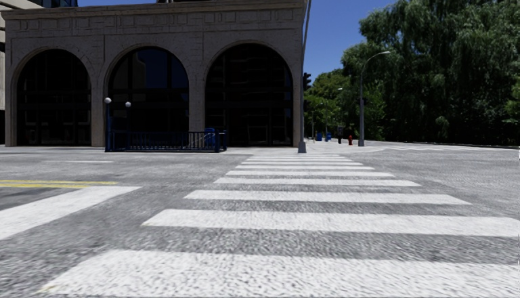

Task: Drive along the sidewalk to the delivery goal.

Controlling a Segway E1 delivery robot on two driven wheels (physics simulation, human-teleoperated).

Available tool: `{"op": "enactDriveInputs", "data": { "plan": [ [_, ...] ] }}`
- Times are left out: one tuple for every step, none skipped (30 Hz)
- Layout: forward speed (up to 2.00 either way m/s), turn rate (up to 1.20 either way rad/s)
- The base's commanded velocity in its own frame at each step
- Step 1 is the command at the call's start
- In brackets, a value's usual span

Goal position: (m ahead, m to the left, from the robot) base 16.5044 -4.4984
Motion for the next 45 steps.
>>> {"op": "enactDriveInputs", "data": {
  "plan": [
    [2.0, -0.27],
    [2.0, -0.28],
    [2.0, -0.28],
    [2.0, -0.28],
    [2.0, -0.28],
    [2.0, -0.28],
    [2.0, -0.28],
    [2.0, -0.28],
    [2.0, -0.28],
    [2.0, -0.28],
    [2.0, -0.28],
    [2.0, -0.28],
    [2.0, -0.28],
    [2.0, -0.28],
    [2.0, -0.28],
    [2.0, -0.28],
    [2.0, -0.28],
    [2.0, -0.28],
    [2.0, -0.27],
    [2.0, -0.27],
    [2.0, -0.1],
    [2.0, 0.0],
    [2.0, 0.0],
    [2.0, 0.0],
    [2.0, 0.0],
    [2.0, 0.0],
    [2.0, 0.0],
    [2.0, 0.0],
    [2.0, 0.0],
    [2.0, 0.0],
    [2.0, 0.0],
    [2.0, 0.0],
    [2.0, 0.0],
    [2.0, 0.0],
    [2.0, 0.0],
    [2.0, 0.0],
    [2.0, 0.0],
    [2.0, 0.0],
    [2.0, 0.0],
    [2.0, 0.0],
    [2.0, 0.0],
    [2.0, 0.0],
    [2.0, 0.0],
    [2.0, 0.0],
    [2.0, 0.0]
  ]
}}
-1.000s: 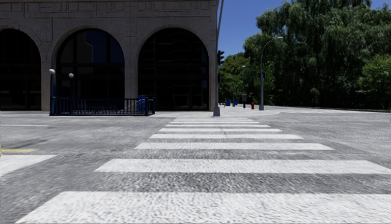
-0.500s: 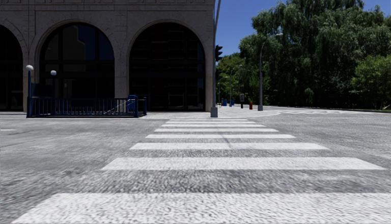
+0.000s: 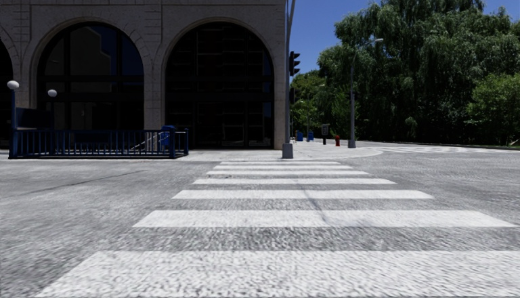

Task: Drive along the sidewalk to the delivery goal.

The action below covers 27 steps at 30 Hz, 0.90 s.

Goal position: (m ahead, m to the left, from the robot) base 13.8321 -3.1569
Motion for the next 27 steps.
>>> {"op": "enactDriveInputs", "data": {
  "plan": [
    [2.0, 0.0],
    [2.0, 0.0],
    [2.0, 0.0],
    [2.0, 0.0],
    [2.0, 0.0],
    [2.0, 0.0],
    [2.0, 0.0],
    [2.0, 0.0],
    [2.0, 0.0],
    [2.0, 0.0],
    [2.0, 0.0],
    [2.0, 0.0],
    [2.0, 0.0],
    [2.0, 0.0],
    [2.0, 0.0],
    [2.0, 0.0],
    [2.0, 0.0],
    [2.0, 0.0],
    [2.0, 0.0],
    [2.0, 0.0],
    [2.0, 0.0],
    [2.0, 0.0],
    [2.0, 0.0],
    [2.0, 0.0],
    [2.0, 0.0],
    [2.0, 0.0],
    [2.0, 0.0]
  ]
}}
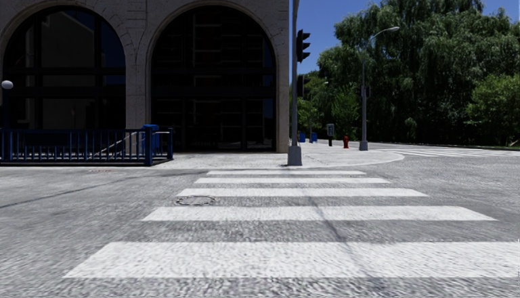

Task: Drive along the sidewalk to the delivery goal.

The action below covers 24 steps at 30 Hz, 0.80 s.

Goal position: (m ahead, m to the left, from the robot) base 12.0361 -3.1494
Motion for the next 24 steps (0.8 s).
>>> {"op": "enactDriveInputs", "data": {
  "plan": [
    [2.0, 0.0],
    [2.0, 0.0],
    [2.0, 0.0],
    [2.0, 0.0],
    [2.0, 0.0],
    [2.0, 0.0],
    [2.0, 0.0],
    [2.0, 0.0],
    [2.0, 0.0],
    [2.0, 0.0],
    [2.0, 0.0],
    [2.0, 0.0],
    [2.0, 0.0],
    [2.0, 0.0],
    [2.0, 0.0],
    [2.0, 0.0],
    [2.0, 0.0],
    [2.0, 0.0],
    [2.0, 0.0],
    [2.0, 0.0],
    [2.0, 0.0],
    [2.0, 0.0],
    [2.0, 0.0],
    [2.0, 0.0]
  ]
}}
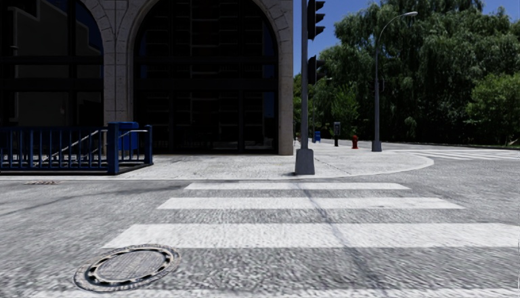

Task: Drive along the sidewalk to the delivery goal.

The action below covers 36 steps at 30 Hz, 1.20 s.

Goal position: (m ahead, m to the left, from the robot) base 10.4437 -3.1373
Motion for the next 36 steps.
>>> {"op": "enactDriveInputs", "data": {
  "plan": [
    [2.0, 0.0],
    [2.0, 0.0],
    [2.0, 0.0],
    [2.0, 0.0],
    [2.0, 0.0],
    [2.0, 0.0],
    [2.0, 0.0],
    [2.0, 0.0],
    [2.0, 0.0],
    [2.0, 0.0],
    [2.0, 0.0],
    [2.0, 0.0],
    [2.0, 0.0],
    [2.0, 0.0],
    [2.0, 0.0],
    [2.0, 0.0],
    [2.0, 0.0],
    [2.0, 0.0],
    [2.0, 0.0],
    [2.0, 0.0],
    [2.0, 0.0],
    [2.0, 0.0],
    [2.0, 0.0],
    [2.0, 0.0],
    [2.0, 0.0],
    [2.0, 0.0],
    [2.0, 0.0],
    [2.0, 0.0],
    [2.0, 0.0],
    [2.0, 0.0],
    [2.0, 0.0],
    [2.0, 0.0],
    [2.0, 0.0],
    [2.0, 0.0],
    [2.0, 0.0],
    [2.0, 0.0]
  ]
}}
